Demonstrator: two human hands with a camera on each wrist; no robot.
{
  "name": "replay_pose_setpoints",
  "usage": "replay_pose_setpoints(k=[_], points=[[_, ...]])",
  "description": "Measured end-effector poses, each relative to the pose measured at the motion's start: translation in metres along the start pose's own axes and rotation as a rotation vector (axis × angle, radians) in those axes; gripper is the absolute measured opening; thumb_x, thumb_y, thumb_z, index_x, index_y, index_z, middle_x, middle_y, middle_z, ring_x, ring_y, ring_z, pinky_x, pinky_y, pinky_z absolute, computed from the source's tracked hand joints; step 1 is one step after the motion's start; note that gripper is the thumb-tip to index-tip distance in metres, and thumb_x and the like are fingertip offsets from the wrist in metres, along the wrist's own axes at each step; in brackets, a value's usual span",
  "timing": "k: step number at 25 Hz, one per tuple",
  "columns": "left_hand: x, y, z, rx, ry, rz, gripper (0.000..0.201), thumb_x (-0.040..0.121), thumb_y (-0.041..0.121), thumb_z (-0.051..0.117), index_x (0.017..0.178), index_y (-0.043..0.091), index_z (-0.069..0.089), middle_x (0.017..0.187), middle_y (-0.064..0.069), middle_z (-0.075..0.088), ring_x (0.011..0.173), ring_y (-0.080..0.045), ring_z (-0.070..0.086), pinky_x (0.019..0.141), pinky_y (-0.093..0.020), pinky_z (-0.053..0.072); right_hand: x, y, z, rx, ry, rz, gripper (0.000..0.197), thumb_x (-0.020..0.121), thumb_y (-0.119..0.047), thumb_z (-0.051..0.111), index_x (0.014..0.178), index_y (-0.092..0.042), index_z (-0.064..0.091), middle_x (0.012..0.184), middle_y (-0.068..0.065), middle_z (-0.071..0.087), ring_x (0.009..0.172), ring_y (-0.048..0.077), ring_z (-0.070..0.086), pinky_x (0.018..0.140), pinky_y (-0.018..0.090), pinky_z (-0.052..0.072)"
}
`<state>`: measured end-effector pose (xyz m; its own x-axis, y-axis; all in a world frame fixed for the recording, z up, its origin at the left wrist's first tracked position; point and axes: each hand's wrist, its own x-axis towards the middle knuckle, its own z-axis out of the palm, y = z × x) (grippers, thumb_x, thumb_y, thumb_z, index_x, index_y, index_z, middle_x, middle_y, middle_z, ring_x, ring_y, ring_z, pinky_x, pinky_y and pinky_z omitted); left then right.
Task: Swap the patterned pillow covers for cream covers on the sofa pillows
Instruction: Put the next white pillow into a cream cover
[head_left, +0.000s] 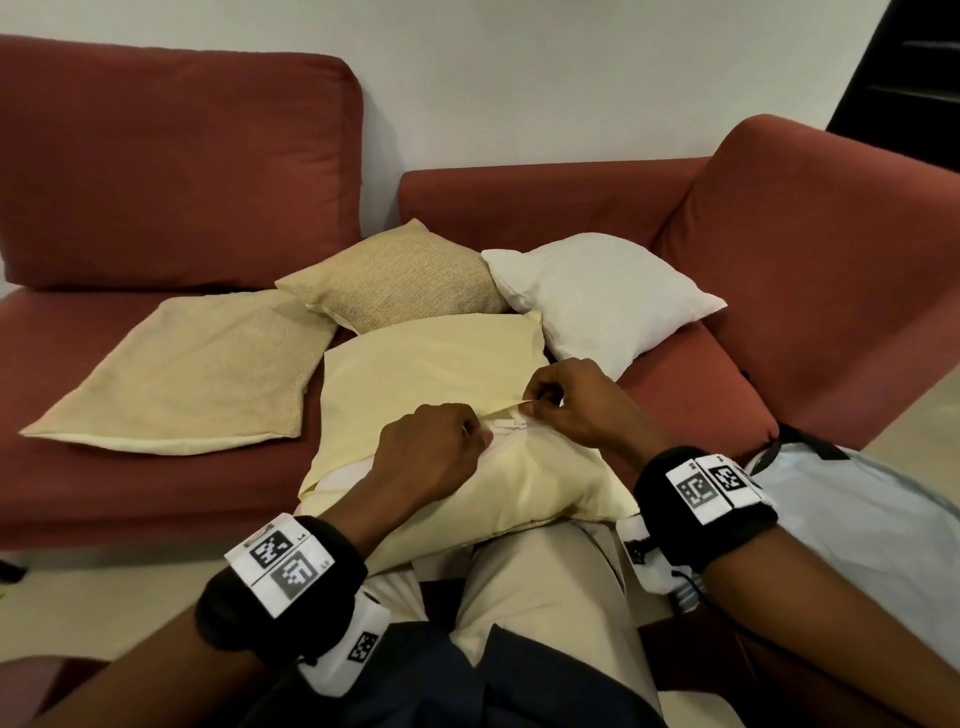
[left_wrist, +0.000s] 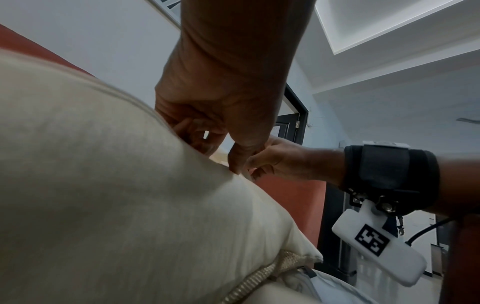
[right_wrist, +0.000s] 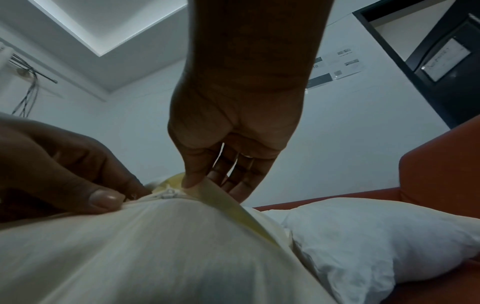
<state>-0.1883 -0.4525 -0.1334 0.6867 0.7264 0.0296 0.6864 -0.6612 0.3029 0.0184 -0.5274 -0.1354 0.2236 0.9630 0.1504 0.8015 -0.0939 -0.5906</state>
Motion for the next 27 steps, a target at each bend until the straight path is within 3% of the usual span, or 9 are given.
replay_pose_setpoints(k=[2, 5, 8, 11, 13, 17, 19, 23, 27], points=[[0.001, 0.01, 0.009, 0.03, -0.053, 0.003, 0.046, 0.093, 0.054, 0.045, 0.132, 0.03, 0.051, 0.124, 0.004, 0.06, 0.115, -0.023, 0.056, 0.083, -0.035, 0.044, -0.001, 0.002, 0.002, 0.026, 0.005, -0.018, 0.006, 0.085, -0.027, 0.07, 0.08, -0.023, 0.07, 0.077, -0.008, 0.069, 0.072, 0.01, 0.063, 0.071, 0.035, 0.054], [0.0, 0.017, 0.02, -0.049, 0.01, 0.031, 0.056, 0.093, 0.051, 0.048, 0.139, 0.022, 0.038, 0.133, 0.002, 0.051, 0.117, -0.023, 0.054, 0.082, -0.036, 0.047, -0.003, 0.004, 0.002, 0.066, 0.031, -0.022, 0.007, 0.086, -0.025, 0.07, 0.08, -0.021, 0.071, 0.077, -0.006, 0.069, 0.073, 0.011, 0.063, 0.072, 0.036, 0.054], [-0.002, 0.024, 0.025, -0.191, 0.123, 0.021, 0.048, 0.09, 0.05, 0.054, 0.129, 0.022, 0.051, 0.124, 0.006, 0.055, 0.11, -0.019, 0.057, 0.078, -0.034, 0.047, -0.005, 0.001, 0.002, 0.078, 0.031, -0.034, 0.007, 0.086, -0.022, 0.07, 0.082, -0.017, 0.072, 0.078, -0.005, 0.07, 0.073, 0.011, 0.063, 0.071, 0.033, 0.052], [0.0, 0.033, 0.023, -0.16, 0.153, -0.015, 0.03, 0.086, 0.054, 0.058, 0.1, 0.029, 0.068, 0.102, 0.01, 0.066, 0.097, -0.015, 0.062, 0.073, -0.031, 0.046, -0.005, 0.0, 0.001, 0.099, 0.029, -0.046, 0.007, 0.086, -0.019, 0.07, 0.081, -0.014, 0.072, 0.077, -0.004, 0.07, 0.073, 0.011, 0.063, 0.069, 0.03, 0.05], [0.003, 0.036, 0.019, -0.092, 0.169, 0.002, 0.027, 0.085, 0.053, 0.059, 0.089, 0.027, 0.067, 0.091, 0.009, 0.066, 0.088, -0.017, 0.063, 0.067, -0.03, 0.044, -0.006, 0.001, 0.0, 0.097, 0.025, -0.042, 0.007, 0.086, -0.018, 0.071, 0.08, -0.015, 0.072, 0.077, -0.005, 0.07, 0.072, 0.01, 0.063, 0.07, 0.029, 0.05], [-0.001, 0.04, 0.011, 0.189, 0.224, 0.149, 0.022, 0.092, 0.041, 0.05, 0.085, 0.022, 0.058, 0.086, 0.003, 0.054, 0.077, -0.024, 0.059, 0.055, -0.028, 0.027, -0.004, 0.003, -0.003, 0.036, -0.031, -0.027, 0.006, 0.085, -0.023, 0.072, 0.081, -0.018, 0.072, 0.078, -0.006, 0.071, 0.073, 0.011, 0.063, 0.071, 0.033, 0.051], [-0.003, 0.038, 0.007, 0.2, 0.185, 0.151, 0.019, 0.093, 0.039, 0.049, 0.086, 0.023, 0.056, 0.089, 0.002, 0.056, 0.08, -0.027, 0.059, 0.058, -0.029, 0.029, -0.004, 0.002, -0.003, -0.013, -0.059, -0.017, 0.006, 0.084, -0.026, 0.072, 0.079, -0.023, 0.071, 0.078, -0.01, 0.07, 0.072, 0.007, 0.061, 0.07, 0.035, 0.052], [0.006, 0.01, -0.011, 0.027, -0.037, -0.015, 0.027, 0.087, 0.041, 0.057, 0.067, 0.024, 0.048, 0.082, 0.003, 0.058, 0.083, -0.025, 0.056, 0.067, -0.031, 0.036, -0.005, -0.002, -0.006, -0.105, -0.08, 0.04, 0.006, 0.084, -0.029, 0.072, 0.084, -0.023, 0.072, 0.077, -0.014, 0.064, 0.075, 0.006, 0.058, 0.068, 0.028, 0.043], [-0.012, -0.048, -0.035, -0.071, -0.17, -0.093, 0.028, 0.083, 0.038, 0.067, 0.063, 0.02, 0.056, 0.071, 0.004, 0.06, 0.075, -0.022, 0.058, 0.069, -0.035, 0.047, -0.006, -0.009, -0.009, -0.219, -0.093, 0.094, 0.006, 0.085, -0.031, 0.071, 0.085, -0.025, 0.071, 0.079, -0.014, 0.061, 0.083, 0.012, 0.059, 0.069, 0.028, 0.04]])
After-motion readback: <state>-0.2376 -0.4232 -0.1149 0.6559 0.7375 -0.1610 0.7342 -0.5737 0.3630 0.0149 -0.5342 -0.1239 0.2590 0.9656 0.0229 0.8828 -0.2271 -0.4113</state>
